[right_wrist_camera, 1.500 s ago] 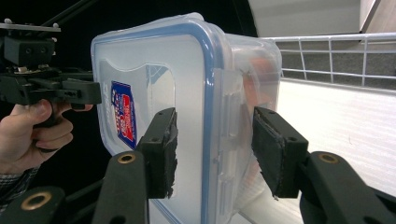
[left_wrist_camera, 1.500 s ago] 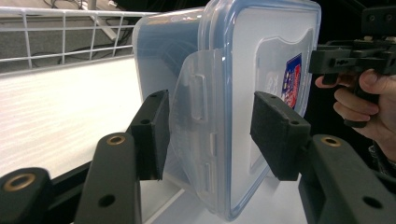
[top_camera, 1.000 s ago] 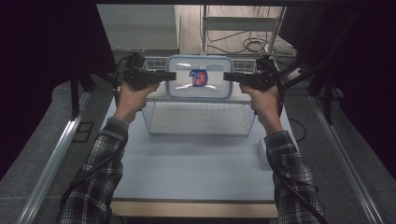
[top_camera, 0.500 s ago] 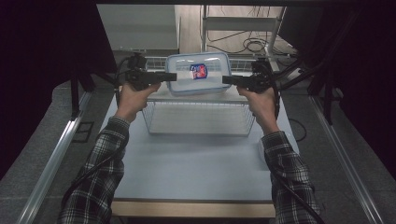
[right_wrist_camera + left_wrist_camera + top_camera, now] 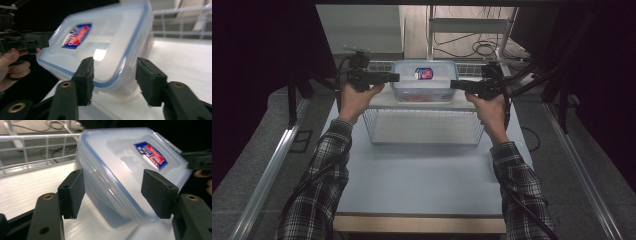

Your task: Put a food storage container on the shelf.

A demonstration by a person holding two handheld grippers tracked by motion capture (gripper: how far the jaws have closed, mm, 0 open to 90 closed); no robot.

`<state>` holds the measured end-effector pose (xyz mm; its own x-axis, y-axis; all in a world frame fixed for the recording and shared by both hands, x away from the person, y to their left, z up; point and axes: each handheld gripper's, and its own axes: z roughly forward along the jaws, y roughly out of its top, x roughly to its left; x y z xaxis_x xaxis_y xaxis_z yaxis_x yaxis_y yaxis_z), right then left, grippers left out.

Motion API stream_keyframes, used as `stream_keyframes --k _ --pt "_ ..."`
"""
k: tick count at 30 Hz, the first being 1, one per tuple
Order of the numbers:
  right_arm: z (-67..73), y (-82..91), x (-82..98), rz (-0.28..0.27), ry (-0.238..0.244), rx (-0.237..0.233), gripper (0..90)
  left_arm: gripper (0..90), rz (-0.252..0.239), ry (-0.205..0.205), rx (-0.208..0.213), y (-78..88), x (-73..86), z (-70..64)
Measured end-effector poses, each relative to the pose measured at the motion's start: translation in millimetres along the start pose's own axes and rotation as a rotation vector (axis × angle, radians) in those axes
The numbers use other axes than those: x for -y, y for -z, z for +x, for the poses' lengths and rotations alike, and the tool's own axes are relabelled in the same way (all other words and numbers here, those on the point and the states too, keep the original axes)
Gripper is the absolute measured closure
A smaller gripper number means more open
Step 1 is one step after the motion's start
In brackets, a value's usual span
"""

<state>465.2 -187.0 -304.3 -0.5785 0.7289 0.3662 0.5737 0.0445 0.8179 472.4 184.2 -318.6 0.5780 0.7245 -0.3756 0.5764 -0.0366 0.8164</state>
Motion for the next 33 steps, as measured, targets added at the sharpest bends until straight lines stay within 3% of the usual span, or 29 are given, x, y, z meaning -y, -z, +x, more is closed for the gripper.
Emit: stream_keyframes --k 5,11,16,18,21,28,33 --pt "2.6 0.3 -0.8 -0.003 0.026 0.021 50.6 35.9 -0.019 -0.006 -0.006 -0.8 1.8 -0.7" --pt "2.0 2.4 1.3 -0.025 0.037 0.015 51.6 36.0 -0.019 -0.08 -0.059 6.2 4.1 -10.1" --pt "3.4 7.5 2.0 -0.035 0.06 0.005 47.3 31.7 -0.017 -0.11 -0.047 11.4 10.0 -14.2" --pt "5.0 9.1 2.8 -0.038 0.072 -0.003 45.4 30.0 -0.033 -0.104 -0.011 15.1 15.6 -14.6" --pt "6.9 10.0 4.9 -0.033 0.094 -0.007 41.5 27.5 -0.031 -0.139 -0.012 17.5 21.7 -18.5" --pt "11.4 13.5 12.2 -0.035 0.145 -0.022 31.5 20.4 -0.034 -0.165 0.021 26.5 33.8 -25.4" --pt "12.7 16.6 17.7 -0.034 0.169 -0.027 25.0 15.3 -0.023 -0.21 0.022 31.0 45.4 -31.0"
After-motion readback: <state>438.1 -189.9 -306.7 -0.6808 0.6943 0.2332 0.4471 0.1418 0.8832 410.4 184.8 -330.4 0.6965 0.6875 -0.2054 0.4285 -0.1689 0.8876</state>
